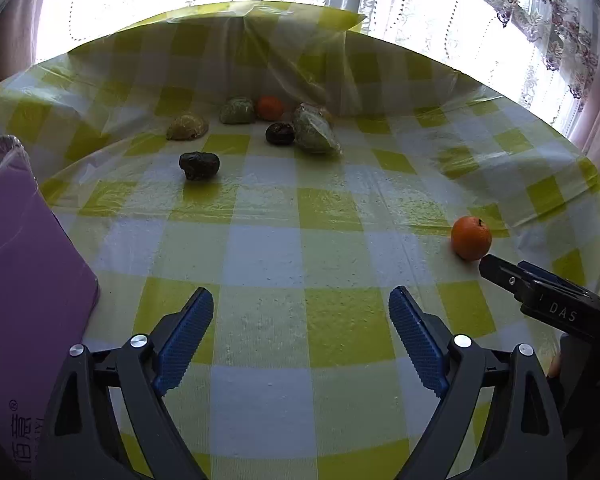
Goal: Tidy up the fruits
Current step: 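Move both tools back over the checked cloth toward the remaining fruits, then grasp an orange with the right tool while the left tool grasps a dark brown fruit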
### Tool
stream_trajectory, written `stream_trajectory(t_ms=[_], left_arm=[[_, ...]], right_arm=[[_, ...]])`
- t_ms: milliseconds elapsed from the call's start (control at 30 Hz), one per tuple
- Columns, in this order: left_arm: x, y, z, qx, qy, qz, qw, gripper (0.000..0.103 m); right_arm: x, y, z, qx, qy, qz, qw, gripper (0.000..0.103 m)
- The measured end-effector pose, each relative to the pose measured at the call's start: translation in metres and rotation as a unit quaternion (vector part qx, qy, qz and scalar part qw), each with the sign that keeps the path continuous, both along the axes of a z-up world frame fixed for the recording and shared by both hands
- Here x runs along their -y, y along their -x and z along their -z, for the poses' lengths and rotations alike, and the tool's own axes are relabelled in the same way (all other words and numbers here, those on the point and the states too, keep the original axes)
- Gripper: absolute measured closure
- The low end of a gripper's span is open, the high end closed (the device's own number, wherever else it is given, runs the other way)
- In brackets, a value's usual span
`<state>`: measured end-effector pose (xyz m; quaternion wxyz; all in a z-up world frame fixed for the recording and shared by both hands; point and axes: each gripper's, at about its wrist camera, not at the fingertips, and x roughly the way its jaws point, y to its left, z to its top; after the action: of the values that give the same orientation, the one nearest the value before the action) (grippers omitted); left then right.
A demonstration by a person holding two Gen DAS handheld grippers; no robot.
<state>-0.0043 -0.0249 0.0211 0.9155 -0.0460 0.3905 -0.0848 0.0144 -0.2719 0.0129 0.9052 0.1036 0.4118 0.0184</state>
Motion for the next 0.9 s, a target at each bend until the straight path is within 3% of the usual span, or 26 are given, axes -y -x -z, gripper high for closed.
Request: stream_trajectory(t_ms=[133,367,533,600,700,900], left_arm=[[-0.005,-0.012,0.007,-0.014,-0.005,-0.018,0.9997,0.016],[-0.009,-0.021,0.015,-0.044,-0.004,-0.027,0.9987,0.016],[-0.009,-0.02,0.015,-0.043,-0.001,-0.025,0.9988,0.016],[-0.008,-0.02,0.015,-0.043,-0.004,-0.025,0.9987,0.016],[-0.008,-0.02,0.015,-0.043,-0.005,-0.026,0.9987,0.016],[-0.006,-0.02,0.015,-0.043,-0.01,-0.026,0.9987,0.016]], right_arm=[[-0.017,-0.027,0.001,-0.011,0.029,-0.015,0.999,0.011],[-0.031,-0.039,0.007,-0.026,0.058,-0.01,0.998,0.022],[-0.037,-0.04,0.007,-0.029,0.096,0.002,0.995,0.038],[-0.041,-0.039,0.006,-0.021,0.104,-0.005,0.994,0.058],[-0.043,-0.037,0.005,-0.017,0.116,-0.006,0.993,0.059],[-0.038,-0.036,0.005,-0.015,0.094,-0.009,0.995,0.06]])
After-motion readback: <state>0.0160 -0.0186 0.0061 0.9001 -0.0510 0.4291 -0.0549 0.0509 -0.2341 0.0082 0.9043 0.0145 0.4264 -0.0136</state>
